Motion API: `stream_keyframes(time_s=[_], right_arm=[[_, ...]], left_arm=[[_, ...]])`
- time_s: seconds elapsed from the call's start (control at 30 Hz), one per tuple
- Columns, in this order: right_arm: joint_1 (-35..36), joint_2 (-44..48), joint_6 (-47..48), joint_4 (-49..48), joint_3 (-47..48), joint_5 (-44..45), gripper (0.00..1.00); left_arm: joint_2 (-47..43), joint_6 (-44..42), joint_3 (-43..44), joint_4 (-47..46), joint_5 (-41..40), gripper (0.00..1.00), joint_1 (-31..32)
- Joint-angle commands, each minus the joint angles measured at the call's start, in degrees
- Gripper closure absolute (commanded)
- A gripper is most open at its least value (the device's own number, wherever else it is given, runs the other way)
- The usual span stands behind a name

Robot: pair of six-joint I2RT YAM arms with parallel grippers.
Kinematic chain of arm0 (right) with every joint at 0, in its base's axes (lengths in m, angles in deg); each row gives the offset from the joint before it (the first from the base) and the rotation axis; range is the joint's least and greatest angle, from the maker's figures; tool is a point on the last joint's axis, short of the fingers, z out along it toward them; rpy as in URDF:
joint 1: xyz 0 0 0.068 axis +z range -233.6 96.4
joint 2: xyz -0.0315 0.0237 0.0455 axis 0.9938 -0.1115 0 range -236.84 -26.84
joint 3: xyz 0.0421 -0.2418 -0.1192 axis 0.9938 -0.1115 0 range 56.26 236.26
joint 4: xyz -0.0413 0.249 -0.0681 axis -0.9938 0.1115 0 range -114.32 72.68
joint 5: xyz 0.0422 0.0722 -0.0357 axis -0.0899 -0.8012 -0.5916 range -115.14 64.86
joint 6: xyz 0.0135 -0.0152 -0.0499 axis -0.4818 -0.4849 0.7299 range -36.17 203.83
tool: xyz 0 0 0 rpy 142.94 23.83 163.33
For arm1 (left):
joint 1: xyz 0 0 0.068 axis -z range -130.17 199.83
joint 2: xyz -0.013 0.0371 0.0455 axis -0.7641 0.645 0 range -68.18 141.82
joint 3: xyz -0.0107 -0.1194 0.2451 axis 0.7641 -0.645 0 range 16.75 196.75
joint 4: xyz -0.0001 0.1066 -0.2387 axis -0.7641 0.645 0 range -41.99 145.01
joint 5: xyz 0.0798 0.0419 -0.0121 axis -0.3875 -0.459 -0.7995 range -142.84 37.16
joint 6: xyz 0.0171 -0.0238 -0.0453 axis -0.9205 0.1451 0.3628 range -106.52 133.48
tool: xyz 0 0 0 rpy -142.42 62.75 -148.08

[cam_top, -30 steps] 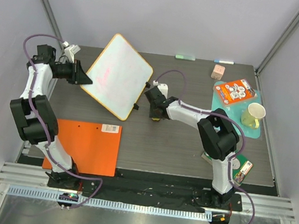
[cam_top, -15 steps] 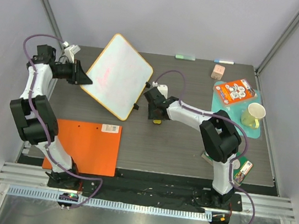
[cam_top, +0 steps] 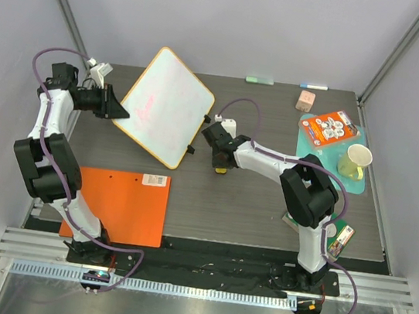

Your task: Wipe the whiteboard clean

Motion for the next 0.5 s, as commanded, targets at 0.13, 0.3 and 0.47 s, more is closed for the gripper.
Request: stream_keyframes(time_s=[0.13,0.3,0.47], right_arm=[[0.4,-0.5,-0.2,-0.5,1.4,-1.3,0.75],[0.2,-0.6,-0.4,-0.5,1.1,-1.3,0.64],[0.1,-1.6,-0.5,-0.5,1.1,-1.7,0.63]], left_arm=[[-2.4,-4.6,-0.6,-0.2,-1.9,1.0,0.9],[-2.5,-4.6,-0.6,-0.1,-1.7,1.0,0.9],[-2.6,-4.8,-0.7,0.1,-1.6,1.0,0.9]])
